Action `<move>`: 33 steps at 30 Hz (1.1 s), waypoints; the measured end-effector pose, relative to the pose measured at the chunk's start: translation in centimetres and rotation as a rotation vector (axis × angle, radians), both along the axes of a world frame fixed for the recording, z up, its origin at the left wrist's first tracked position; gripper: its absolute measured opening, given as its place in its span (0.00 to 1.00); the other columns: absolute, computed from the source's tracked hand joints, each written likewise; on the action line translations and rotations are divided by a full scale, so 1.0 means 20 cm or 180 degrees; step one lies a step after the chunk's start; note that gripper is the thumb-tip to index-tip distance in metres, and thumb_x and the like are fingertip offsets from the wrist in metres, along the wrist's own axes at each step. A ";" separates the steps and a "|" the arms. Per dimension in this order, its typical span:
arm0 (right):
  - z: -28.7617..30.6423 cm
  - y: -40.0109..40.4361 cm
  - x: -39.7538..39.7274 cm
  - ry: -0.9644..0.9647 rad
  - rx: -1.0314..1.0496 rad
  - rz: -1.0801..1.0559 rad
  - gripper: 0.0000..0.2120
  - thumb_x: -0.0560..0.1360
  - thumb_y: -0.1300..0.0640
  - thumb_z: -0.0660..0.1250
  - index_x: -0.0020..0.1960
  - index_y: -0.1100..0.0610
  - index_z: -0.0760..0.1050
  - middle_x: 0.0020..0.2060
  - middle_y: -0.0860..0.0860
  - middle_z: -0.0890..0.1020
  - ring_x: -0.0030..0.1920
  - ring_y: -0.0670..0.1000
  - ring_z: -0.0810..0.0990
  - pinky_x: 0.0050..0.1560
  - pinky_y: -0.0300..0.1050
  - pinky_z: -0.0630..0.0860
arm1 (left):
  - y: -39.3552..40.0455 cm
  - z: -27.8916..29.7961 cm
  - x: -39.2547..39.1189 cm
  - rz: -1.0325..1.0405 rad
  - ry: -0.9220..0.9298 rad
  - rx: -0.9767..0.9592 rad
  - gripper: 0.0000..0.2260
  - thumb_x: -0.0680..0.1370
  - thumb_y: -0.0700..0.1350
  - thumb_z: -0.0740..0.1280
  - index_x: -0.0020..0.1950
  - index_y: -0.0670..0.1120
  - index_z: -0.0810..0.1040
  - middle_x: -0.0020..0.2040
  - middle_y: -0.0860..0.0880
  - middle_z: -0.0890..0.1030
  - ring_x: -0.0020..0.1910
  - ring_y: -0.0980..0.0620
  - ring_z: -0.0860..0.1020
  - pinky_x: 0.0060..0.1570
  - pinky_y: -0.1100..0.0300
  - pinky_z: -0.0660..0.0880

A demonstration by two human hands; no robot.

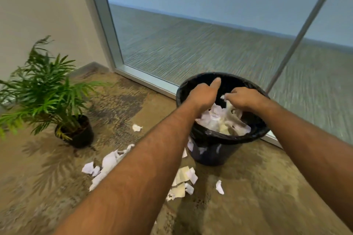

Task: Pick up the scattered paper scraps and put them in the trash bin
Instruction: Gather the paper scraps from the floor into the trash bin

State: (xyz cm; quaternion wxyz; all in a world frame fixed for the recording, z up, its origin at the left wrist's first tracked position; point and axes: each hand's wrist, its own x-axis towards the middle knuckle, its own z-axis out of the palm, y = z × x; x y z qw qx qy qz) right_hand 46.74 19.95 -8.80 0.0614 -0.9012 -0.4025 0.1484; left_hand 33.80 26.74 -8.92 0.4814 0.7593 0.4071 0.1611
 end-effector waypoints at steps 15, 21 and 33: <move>-0.01 -0.08 -0.29 -0.1034 0.1861 0.0707 0.25 0.69 0.56 0.67 0.66 0.55 0.72 0.59 0.55 0.79 0.58 0.60 0.75 0.58 0.55 0.75 | 0.08 -0.06 -0.33 -0.0387 -0.0600 0.1728 0.14 0.78 0.39 0.65 0.63 0.49 0.77 0.49 0.52 0.82 0.46 0.55 0.80 0.51 0.57 0.79; -0.30 -0.34 -0.76 -0.0714 0.2711 0.2408 0.04 0.73 0.61 0.67 0.47 0.58 0.79 0.44 0.53 0.80 0.44 0.53 0.76 0.40 0.47 0.76 | 0.18 -0.40 -0.81 0.0450 -0.0085 0.1692 0.05 0.79 0.46 0.67 0.54 0.53 0.75 0.44 0.57 0.78 0.43 0.59 0.78 0.48 0.55 0.81; -1.25 -0.19 -0.83 -0.0056 -0.0910 0.2219 0.68 0.60 0.44 0.81 0.70 0.32 0.25 0.78 0.56 0.37 0.76 0.67 0.52 0.70 0.66 0.62 | -0.31 -1.24 -1.25 -0.0599 0.2945 0.0335 0.71 0.54 0.63 0.82 0.69 0.67 0.22 0.71 0.48 0.17 0.77 0.33 0.35 0.67 0.31 0.67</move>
